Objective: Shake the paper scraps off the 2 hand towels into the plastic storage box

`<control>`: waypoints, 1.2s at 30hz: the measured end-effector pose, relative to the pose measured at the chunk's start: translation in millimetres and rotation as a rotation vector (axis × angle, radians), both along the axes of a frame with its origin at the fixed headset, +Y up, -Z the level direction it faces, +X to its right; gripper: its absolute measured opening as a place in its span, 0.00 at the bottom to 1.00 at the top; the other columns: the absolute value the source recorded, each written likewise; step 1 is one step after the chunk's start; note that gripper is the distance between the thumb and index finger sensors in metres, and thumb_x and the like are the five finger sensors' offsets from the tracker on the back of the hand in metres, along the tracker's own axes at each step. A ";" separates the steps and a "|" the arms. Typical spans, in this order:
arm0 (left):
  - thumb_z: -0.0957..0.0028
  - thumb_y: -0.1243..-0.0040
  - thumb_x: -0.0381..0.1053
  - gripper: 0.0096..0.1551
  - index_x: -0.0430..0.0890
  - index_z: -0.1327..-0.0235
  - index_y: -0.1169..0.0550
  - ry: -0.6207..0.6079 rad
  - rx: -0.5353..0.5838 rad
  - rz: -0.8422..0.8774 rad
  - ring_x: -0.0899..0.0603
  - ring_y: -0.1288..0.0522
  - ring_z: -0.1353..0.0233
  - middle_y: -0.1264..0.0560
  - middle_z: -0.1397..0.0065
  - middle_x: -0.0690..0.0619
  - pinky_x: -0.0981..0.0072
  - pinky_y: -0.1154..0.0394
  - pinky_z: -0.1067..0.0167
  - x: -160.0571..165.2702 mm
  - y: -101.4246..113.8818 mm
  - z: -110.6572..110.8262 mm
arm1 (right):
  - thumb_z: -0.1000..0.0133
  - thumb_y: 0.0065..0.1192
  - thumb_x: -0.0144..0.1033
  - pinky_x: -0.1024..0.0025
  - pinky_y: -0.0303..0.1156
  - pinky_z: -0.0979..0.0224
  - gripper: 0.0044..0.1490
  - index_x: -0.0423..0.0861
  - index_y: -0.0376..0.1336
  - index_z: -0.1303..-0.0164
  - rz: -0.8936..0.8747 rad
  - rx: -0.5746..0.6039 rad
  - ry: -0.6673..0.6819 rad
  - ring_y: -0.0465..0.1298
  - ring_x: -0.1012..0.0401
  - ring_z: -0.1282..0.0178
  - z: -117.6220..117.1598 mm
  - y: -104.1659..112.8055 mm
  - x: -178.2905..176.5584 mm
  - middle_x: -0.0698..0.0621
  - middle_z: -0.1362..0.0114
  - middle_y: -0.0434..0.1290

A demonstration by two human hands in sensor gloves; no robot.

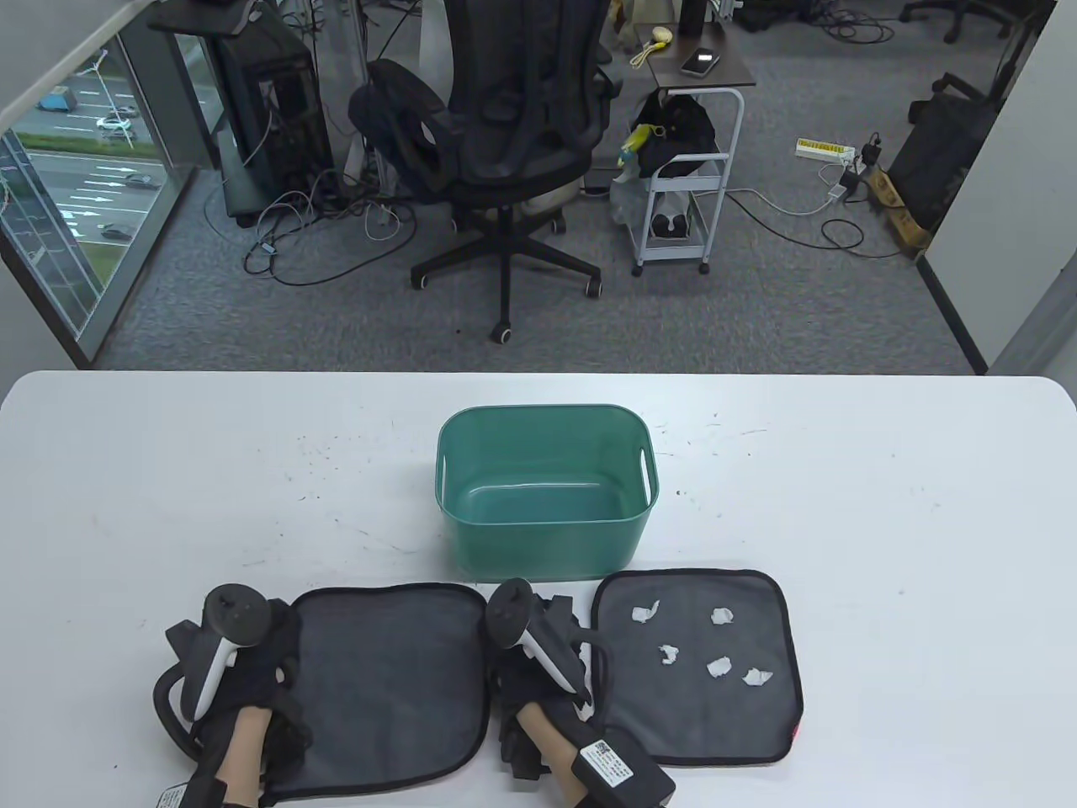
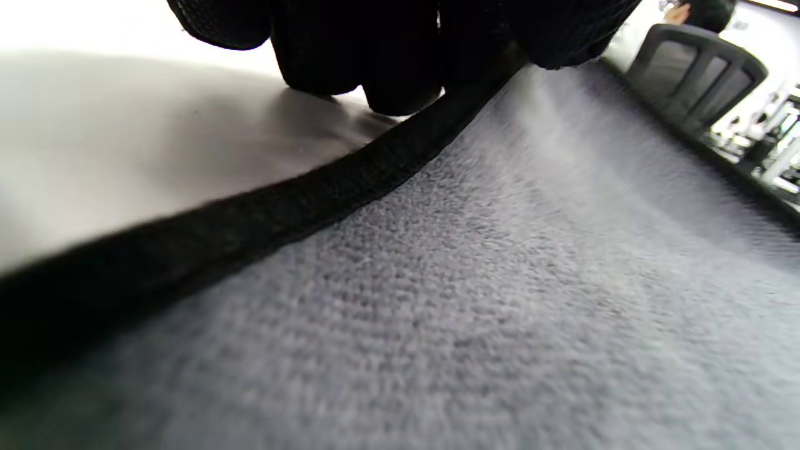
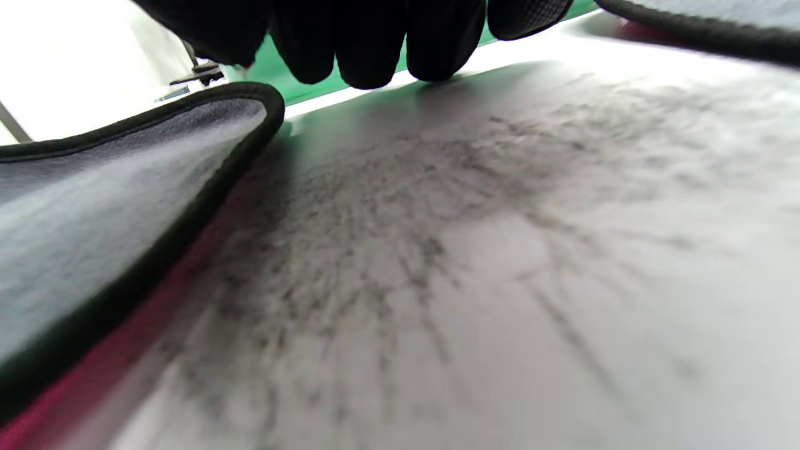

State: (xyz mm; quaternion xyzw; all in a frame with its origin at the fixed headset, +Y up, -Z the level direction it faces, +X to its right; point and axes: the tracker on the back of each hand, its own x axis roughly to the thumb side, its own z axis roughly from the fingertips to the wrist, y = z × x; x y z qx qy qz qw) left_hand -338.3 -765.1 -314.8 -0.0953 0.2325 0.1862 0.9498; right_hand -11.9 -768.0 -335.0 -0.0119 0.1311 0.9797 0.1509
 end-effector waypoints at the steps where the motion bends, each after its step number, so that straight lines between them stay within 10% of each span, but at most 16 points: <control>1: 0.41 0.46 0.65 0.34 0.56 0.22 0.29 -0.008 0.013 0.012 0.34 0.33 0.19 0.27 0.19 0.47 0.35 0.37 0.25 0.1 2.3 2.5 | 0.45 0.63 0.54 0.42 0.62 0.25 0.32 0.52 0.66 0.31 -0.004 0.007 0.016 0.71 0.45 0.27 2.6 3.6 2.9 0.48 0.25 0.71; 10: 0.41 0.46 0.66 0.40 0.53 0.16 0.36 -0.197 0.220 0.042 0.32 0.35 0.18 0.32 0.15 0.45 0.33 0.38 0.25 37.8 47.9 29.2 | 0.44 0.63 0.53 0.40 0.61 0.24 0.33 0.52 0.65 0.29 -0.183 0.125 0.163 0.69 0.44 0.25 50.3 68.7 76.4 0.47 0.24 0.70; 17: 0.41 0.47 0.67 0.44 0.53 0.13 0.41 -0.504 0.343 0.082 0.32 0.36 0.17 0.35 0.13 0.44 0.32 0.39 0.24 129.8 89.6 46.0 | 0.44 0.63 0.53 0.38 0.56 0.22 0.37 0.52 0.61 0.25 -0.152 0.286 0.023 0.64 0.41 0.21 60.7 96.3 179.0 0.45 0.19 0.65; 24: 0.41 0.48 0.68 0.46 0.53 0.12 0.44 -0.671 0.285 0.059 0.31 0.40 0.15 0.38 0.11 0.43 0.31 0.42 0.23 218.7 84.7 33.9 | 0.44 0.62 0.54 0.37 0.49 0.19 0.43 0.54 0.52 0.19 -0.023 0.298 -0.122 0.54 0.40 0.15 42.3 80.0 262.9 0.46 0.14 0.54; 36: 0.39 0.49 0.66 0.42 0.53 0.13 0.42 -0.650 0.007 0.032 0.32 0.40 0.15 0.38 0.11 0.44 0.33 0.41 0.23 300.1 11.8 -16.3 | 0.44 0.61 0.54 0.36 0.49 0.20 0.45 0.51 0.50 0.19 -0.160 -0.024 -0.156 0.53 0.39 0.16 2.8 2.0 323.4 0.44 0.14 0.52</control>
